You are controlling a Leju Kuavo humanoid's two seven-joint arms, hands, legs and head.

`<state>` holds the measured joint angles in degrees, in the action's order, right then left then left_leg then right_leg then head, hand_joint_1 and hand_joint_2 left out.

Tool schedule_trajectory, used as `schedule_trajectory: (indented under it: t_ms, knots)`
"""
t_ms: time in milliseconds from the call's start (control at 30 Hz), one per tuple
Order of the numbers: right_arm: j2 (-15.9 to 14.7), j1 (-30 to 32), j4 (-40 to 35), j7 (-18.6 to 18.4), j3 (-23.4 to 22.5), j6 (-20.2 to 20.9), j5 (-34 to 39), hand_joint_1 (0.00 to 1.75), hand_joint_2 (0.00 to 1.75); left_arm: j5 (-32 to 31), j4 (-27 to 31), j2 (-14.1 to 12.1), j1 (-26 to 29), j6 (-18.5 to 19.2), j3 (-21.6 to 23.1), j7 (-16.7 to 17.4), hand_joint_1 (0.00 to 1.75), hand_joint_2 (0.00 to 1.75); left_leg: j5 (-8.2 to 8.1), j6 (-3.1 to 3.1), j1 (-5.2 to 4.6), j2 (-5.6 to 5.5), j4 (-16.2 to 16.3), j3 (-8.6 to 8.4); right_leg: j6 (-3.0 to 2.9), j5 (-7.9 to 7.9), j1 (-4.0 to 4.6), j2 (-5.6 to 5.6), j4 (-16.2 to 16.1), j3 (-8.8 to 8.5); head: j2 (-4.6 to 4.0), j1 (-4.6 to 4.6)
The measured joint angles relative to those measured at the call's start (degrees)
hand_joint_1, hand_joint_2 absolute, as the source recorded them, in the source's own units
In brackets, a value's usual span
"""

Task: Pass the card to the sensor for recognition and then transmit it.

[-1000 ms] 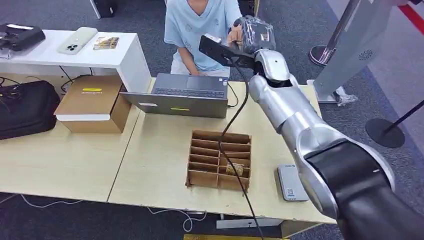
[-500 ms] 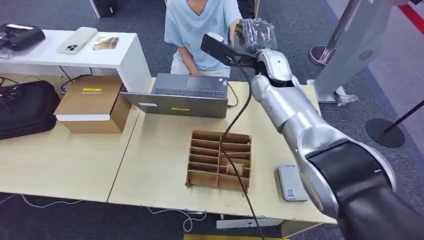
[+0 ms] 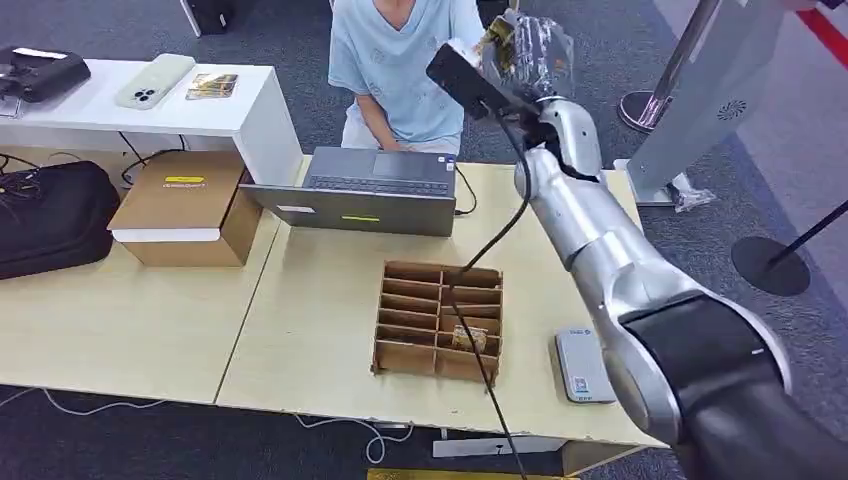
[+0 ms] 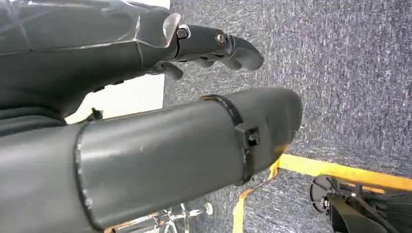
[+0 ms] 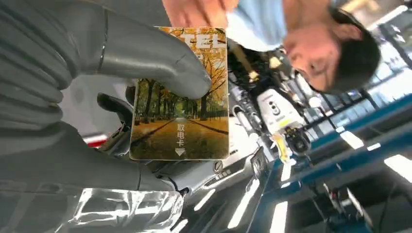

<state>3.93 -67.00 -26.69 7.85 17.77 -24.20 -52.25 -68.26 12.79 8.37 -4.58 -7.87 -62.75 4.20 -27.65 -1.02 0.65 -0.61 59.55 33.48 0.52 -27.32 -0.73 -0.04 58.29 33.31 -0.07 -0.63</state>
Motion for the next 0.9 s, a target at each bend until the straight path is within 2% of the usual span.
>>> schedule_trajectory:
  t_ms: [100,233,300,500,567,733,800,900]
  knots:
    - [-1.14,2.32,-4.00,2.45,-1.73,2.32,5.38,1.75,1.75,0.39,0.00,0.00,0.03,-0.02,0.00,0.00,0.00,0.00,0.00,0.00,0.00,-0.01,0.00,0.00,0.00,0.00,0.00,0.00,-0.01,0.00,0.00,-0.02]
    - [-3.59,6.55,-11.28,5.16,-3.82,9.78,15.37,1.75,1.75,0.90,0.00,0.00,0.13,-0.02,-0.04,0.00,0.00,0.00,0.00,0.00,-0.01,-0.03,0.01,0.01,0.00,0.00,-0.01,-0.02,-0.03,-0.01,0.00,0.02]
    - [-5.37,8.96,-15.46,6.29,-5.07,15.86,21.90,1.75,1.75,1.07,0.00,0.00,0.16,-0.02,-0.11,0.00,0.00,0.00,-0.01,0.01,-0.01,-0.04,0.01,0.01,0.00,0.00,-0.01,-0.03,-0.03,-0.01,0.00,0.00]
    - [-12.05,15.49,-24.92,7.98,-8.66,30.37,38.87,1.75,1.75,1.92,0.00,-0.04,0.35,-0.02,-0.55,0.00,0.00,0.00,-0.03,0.04,-0.01,-0.12,0.03,0.04,0.03,-0.02,-0.01,-0.16,-0.06,-0.02,0.00,-0.02]
    - [-14.34,17.41,-27.32,8.21,-10.03,32.37,41.57,1.75,1.75,1.94,0.00,-0.09,0.55,-0.02,-0.57,-0.02,0.00,0.00,-0.04,0.06,-0.02,-0.18,0.03,0.11,0.03,-0.02,-0.01,-0.20,-0.05,-0.01,0.00,-0.02]
    - [-17.49,19.69,-30.53,8.15,-11.47,33.53,42.90,1.75,1.75,2.01,0.00,-0.28,0.54,-0.04,-0.63,-0.02,0.00,0.00,-0.06,0.07,-0.02,0.06,0.03,0.01,0.02,0.00,-0.02,0.05,-0.05,0.05,0.00,-0.04]
    - [-18.91,21.18,-31.87,8.00,-11.93,36.33,47.09,1.75,1.75,2.08,0.00,-0.31,0.44,-0.04,-0.72,-0.02,0.00,0.00,-0.06,0.07,0.00,-0.03,0.04,-0.02,0.03,-0.02,-0.01,-0.03,-0.07,0.03,0.00,-0.09]
    - [-23.81,25.51,-34.82,8.89,-13.66,42.74,55.74,1.75,1.75,2.10,0.00,-0.31,0.71,-0.24,-1.03,0.00,0.00,0.00,-0.04,0.08,0.01,-0.63,0.05,0.10,0.10,-0.08,0.00,-0.62,-0.09,-0.10,0.00,0.00]
